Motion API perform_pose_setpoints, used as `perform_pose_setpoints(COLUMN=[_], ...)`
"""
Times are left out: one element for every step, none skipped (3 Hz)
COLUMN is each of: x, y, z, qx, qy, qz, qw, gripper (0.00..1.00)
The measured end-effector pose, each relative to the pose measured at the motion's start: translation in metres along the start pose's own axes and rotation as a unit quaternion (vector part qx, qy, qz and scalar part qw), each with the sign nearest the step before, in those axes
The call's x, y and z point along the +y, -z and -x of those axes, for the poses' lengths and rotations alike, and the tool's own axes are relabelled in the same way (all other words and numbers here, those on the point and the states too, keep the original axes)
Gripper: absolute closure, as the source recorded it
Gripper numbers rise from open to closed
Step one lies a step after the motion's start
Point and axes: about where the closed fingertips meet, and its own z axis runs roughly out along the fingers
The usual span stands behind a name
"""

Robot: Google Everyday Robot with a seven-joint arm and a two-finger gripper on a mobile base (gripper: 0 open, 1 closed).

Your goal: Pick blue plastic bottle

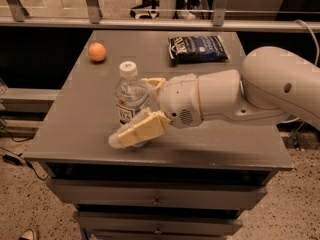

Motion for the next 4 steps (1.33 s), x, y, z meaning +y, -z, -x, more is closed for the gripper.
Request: perform_pose_setpoints(x=[0.001, 0.001, -0.024, -0.061], y=[-0.007, -0.008, 0.012, 0.047], z=[-0.003, -0.004, 0.009, 0.031], qx=[-0.007, -0.009, -0.014, -0.028], qy=[-0.012, -0.017, -0.006, 0.017], qz=[-0.001, -0.004, -0.024, -0.060], qw=[0.9999, 0.9998, 0.9996, 0.9977], gripper=[0.46, 0.70, 0.99, 1.00])
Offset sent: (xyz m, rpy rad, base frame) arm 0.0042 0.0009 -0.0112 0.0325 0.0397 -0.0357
